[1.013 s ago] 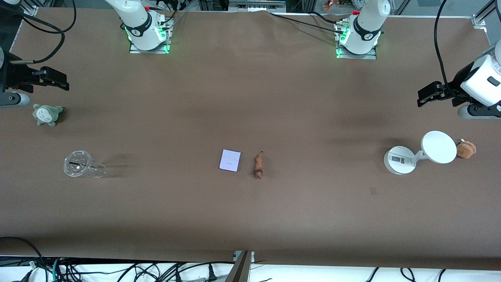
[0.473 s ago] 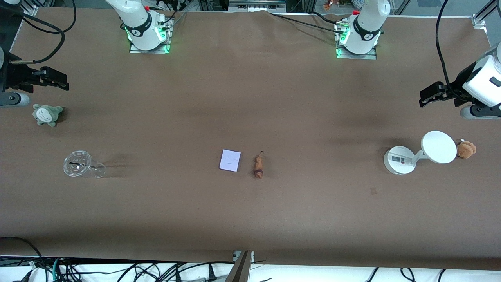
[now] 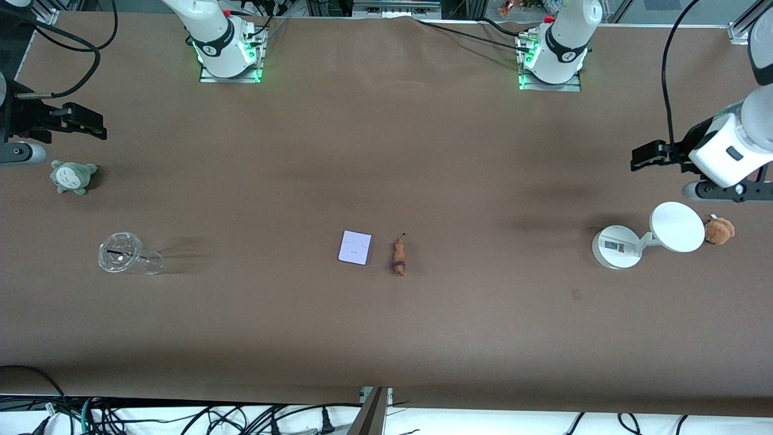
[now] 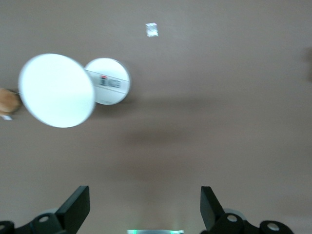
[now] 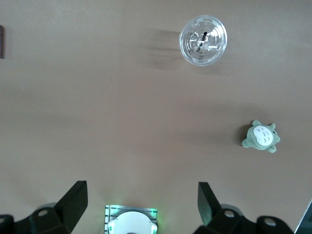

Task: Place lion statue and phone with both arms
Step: 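Move the left gripper over the brown lion figurine, then lower the left gripper and close it on the lion figurine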

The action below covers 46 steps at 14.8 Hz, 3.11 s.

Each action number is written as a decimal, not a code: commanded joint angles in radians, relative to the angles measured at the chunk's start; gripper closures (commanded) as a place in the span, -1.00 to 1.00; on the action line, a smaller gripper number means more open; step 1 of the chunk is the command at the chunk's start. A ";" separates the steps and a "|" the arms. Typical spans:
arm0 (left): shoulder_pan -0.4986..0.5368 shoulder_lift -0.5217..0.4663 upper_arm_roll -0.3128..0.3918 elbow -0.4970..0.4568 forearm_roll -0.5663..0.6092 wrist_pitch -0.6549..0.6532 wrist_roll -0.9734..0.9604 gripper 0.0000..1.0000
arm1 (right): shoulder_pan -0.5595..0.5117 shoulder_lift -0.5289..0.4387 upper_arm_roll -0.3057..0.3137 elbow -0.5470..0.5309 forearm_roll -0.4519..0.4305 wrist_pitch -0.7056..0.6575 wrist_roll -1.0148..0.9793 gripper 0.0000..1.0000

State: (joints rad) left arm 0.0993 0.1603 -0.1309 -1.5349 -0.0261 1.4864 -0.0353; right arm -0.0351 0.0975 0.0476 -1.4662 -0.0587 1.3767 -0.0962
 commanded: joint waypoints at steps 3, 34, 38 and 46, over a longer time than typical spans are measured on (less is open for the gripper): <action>-0.047 0.073 -0.022 0.027 -0.084 0.044 -0.229 -1.00 | -0.005 0.011 0.008 0.026 0.003 -0.005 0.004 -0.99; -0.751 0.897 0.180 0.496 -0.012 0.847 -0.744 -1.00 | -0.006 0.011 0.008 0.026 0.003 -0.004 0.001 -0.99; -0.753 0.897 0.180 0.490 -0.014 0.847 -0.741 -0.89 | -0.006 0.011 0.008 0.026 0.003 -0.004 0.001 -0.99; -0.762 0.886 0.178 0.484 -0.005 0.835 -0.742 0.36 | -0.006 0.011 0.008 0.026 0.003 -0.005 -0.002 -0.99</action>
State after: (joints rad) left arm -0.6521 1.0404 0.0407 -1.0798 -0.0540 2.3358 -0.7891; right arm -0.0348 0.0984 0.0483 -1.4650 -0.0586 1.3789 -0.0962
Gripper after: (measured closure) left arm 0.423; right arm 0.000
